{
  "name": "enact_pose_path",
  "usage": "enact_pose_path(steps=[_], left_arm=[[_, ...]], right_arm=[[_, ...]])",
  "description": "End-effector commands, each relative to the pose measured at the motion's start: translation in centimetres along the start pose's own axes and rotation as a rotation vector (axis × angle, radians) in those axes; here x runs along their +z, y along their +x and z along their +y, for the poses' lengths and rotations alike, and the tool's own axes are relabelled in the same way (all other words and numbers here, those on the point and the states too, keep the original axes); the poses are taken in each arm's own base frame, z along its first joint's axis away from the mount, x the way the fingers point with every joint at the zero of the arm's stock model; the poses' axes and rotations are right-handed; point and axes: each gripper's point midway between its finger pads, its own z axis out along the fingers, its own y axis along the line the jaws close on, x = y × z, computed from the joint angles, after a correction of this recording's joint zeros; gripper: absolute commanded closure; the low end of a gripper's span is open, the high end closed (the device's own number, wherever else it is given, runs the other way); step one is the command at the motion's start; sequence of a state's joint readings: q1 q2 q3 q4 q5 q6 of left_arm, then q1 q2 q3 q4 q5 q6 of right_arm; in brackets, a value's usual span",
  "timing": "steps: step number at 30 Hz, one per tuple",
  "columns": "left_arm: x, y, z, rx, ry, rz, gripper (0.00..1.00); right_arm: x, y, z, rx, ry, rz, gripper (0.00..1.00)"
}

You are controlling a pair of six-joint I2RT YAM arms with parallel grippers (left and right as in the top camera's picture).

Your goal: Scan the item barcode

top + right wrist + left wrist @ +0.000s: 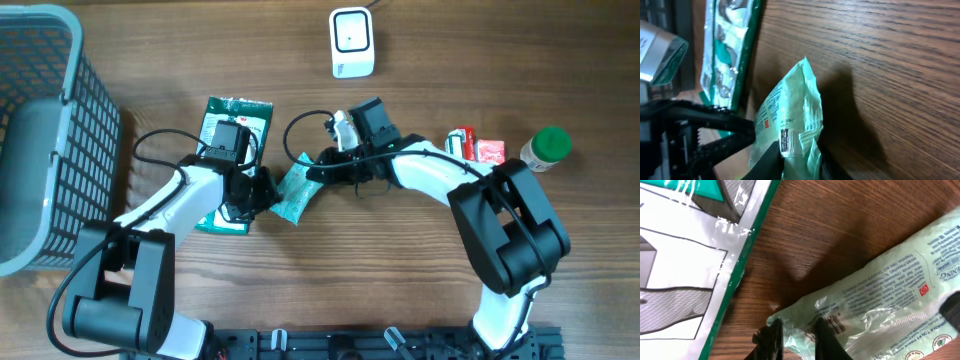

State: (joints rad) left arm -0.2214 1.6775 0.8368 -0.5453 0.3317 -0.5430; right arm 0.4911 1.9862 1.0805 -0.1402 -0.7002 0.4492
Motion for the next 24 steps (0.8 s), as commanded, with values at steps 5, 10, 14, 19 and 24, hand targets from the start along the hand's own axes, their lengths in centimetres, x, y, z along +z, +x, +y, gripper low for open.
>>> enact_pose_path(steps=[5, 10, 14, 19, 24], left_arm=[[-8.5, -5.3, -2.4, 0.056, 0.069, -0.277, 0.82], [-16.6, -10.2, 0.5, -0.021, -0.026, -0.635, 0.76], [-19.0, -12.3, 3.3, -0.094, -0.110, -0.762, 0.00], [-19.2, -12.5, 3.8, -0.109, -0.115, -0.767, 0.00], [-19.2, -12.5, 3.8, -0.109, -0.115, -0.767, 0.00]], right_arm=[[-2.6, -0.7, 0.2, -0.187, -0.104, -0.015, 0.93], [-5.8, -2.2, 3.0, -0.239, -0.344, -0.059, 0.96], [-10.5, -5.8, 5.5, -0.314, -0.374, -0.166, 0.96], [-16.2, -9.4, 9.9, -0.490, -0.219, -0.315, 0.96], [-21.9, -11.9, 12.2, -0.705, 0.076, -0.338, 0.96]])
